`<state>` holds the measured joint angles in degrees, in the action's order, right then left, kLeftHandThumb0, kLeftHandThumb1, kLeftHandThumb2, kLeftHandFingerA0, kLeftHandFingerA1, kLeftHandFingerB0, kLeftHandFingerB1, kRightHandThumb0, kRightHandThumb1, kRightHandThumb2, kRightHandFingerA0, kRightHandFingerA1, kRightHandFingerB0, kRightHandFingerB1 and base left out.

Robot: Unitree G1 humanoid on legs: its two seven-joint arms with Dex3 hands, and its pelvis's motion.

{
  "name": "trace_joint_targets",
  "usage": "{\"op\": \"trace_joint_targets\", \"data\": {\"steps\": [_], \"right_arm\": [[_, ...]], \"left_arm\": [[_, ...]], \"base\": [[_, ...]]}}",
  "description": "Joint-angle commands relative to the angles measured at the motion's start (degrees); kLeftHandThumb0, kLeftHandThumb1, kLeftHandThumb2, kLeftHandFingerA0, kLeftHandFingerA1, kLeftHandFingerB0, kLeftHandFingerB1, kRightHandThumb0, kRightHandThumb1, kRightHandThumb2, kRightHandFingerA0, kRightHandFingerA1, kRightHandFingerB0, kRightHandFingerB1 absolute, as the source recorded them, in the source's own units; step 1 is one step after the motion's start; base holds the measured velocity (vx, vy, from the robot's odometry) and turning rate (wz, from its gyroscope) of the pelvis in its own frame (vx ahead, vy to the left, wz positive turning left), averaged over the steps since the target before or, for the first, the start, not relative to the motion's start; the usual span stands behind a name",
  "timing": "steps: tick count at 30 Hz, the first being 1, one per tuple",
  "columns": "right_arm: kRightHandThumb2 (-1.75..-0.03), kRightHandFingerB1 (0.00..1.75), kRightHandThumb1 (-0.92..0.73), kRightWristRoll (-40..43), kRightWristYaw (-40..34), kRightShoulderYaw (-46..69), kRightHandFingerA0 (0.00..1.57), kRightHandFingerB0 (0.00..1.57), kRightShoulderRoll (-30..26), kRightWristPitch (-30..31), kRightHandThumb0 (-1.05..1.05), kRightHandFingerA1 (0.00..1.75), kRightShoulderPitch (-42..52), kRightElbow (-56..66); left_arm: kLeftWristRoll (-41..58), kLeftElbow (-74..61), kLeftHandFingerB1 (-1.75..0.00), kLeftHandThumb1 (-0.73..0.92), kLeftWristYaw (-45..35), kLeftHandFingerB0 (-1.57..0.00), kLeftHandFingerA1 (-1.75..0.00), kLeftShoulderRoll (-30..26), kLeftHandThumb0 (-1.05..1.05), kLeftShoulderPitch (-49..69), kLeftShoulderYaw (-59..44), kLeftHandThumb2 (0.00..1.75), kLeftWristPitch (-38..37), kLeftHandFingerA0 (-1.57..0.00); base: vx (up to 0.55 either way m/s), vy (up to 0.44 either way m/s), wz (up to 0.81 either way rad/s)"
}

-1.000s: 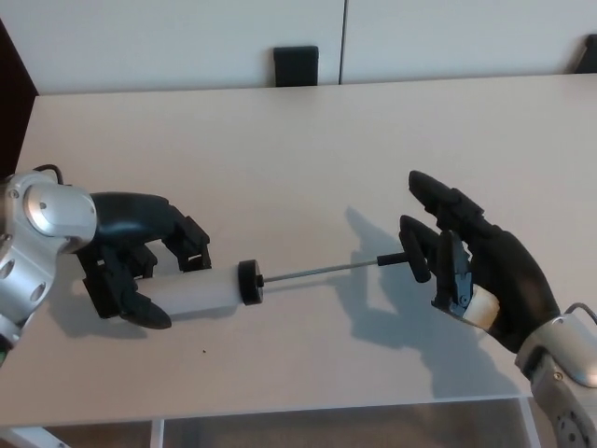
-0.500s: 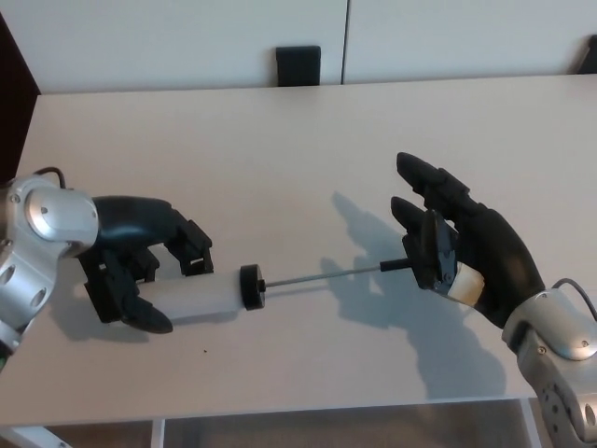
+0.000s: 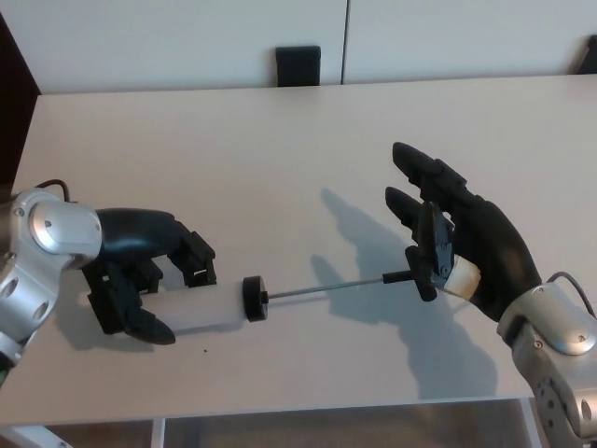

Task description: The robot walks towards a desk on which an air pump is kept in the middle. It lifts it up and holds it with its left hand and uses its right hand to compress it by pushing its handle inwards.

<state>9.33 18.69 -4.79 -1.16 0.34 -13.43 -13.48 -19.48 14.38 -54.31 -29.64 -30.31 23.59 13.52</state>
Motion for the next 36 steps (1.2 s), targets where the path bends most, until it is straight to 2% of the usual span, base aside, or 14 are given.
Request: {"op": "trace_joint_targets", "data": {"steps": [1, 12, 20, 27, 31, 36], "right_arm": [[-1.14, 0.13, -0.85, 0.6, 0.3, 0.6, 0.0, 0.0, 0.5, 0.1, -0.85, 0.16, 0.0, -0.7], [-1.14, 0.12, -0.85, 0.6, 1.0, 1.5, 0.0, 0.0, 1.1, -0.9, -0.86, 0.15, -0.8, -4.2], [-1.15, 0.11, -0.86, 0.4, 1.1, 2.7, 0.0, 0.0, 0.7, -1.1, -0.85, 0.15, -1.3, -7.0], [-1.15, 0.13, -0.85, 0.1, 1.0, 3.5, 0.0, 0.0, 0.2, -1.9, -0.85, 0.17, -1.5, -8.2], [-1.14, 0.13, -0.85, 0.3, 1.3, 3.5, 0.0, 0.0, 0.9, -2.1, -0.85, 0.16, -2.1, -8.1], [-1.14, 0.12, -0.85, 0.5, 1.1, 3.3, 0.0, 0.0, 2.0, -2.4, -0.86, 0.16, -2.7, -8.1]], "left_arm": [[-0.1, -0.6, -1.31, 0.68, -0.2, -0.77, -1.48, -0.3, -0.17, -0.7, 0.1, 0.92, 1.5, -0.96], [-0.3, 0.1, -1.28, 0.65, 0.3, -0.79, -1.48, -0.4, -0.15, -1.6, 0.2, 0.93, 0.0, -0.96], [-0.3, -0.3, -1.3, 0.7, -0.2, -0.78, -1.51, -0.4, -0.15, -2.5, 0.5, 0.9, 0.4, -0.93], [-0.2, 0.7, -1.25, 0.64, 0.1, -0.81, -1.42, -0.8, -0.17, -2.8, 0.3, 0.94, -1.1, -0.97], [-0.5, 0.3, -1.28, 0.7, 0.0, -0.79, -1.48, -0.4, -0.16, -3.2, 0.8, 0.89, -0.9, -0.97], [-0.5, -0.1, -1.27, 0.68, 0.3, -0.79, -1.51, 0.5, -0.15, -3.6, 1.1, 0.93, -0.3, -0.93]], "base": [[0.0, 0.0, 0.0], [0.0, 0.0, 0.0], [0.0, 0.0, 0.0], [0.0, 0.0, 0.0], [0.0, 0.0, 0.0], [0.0, 0.0, 0.0]]}}
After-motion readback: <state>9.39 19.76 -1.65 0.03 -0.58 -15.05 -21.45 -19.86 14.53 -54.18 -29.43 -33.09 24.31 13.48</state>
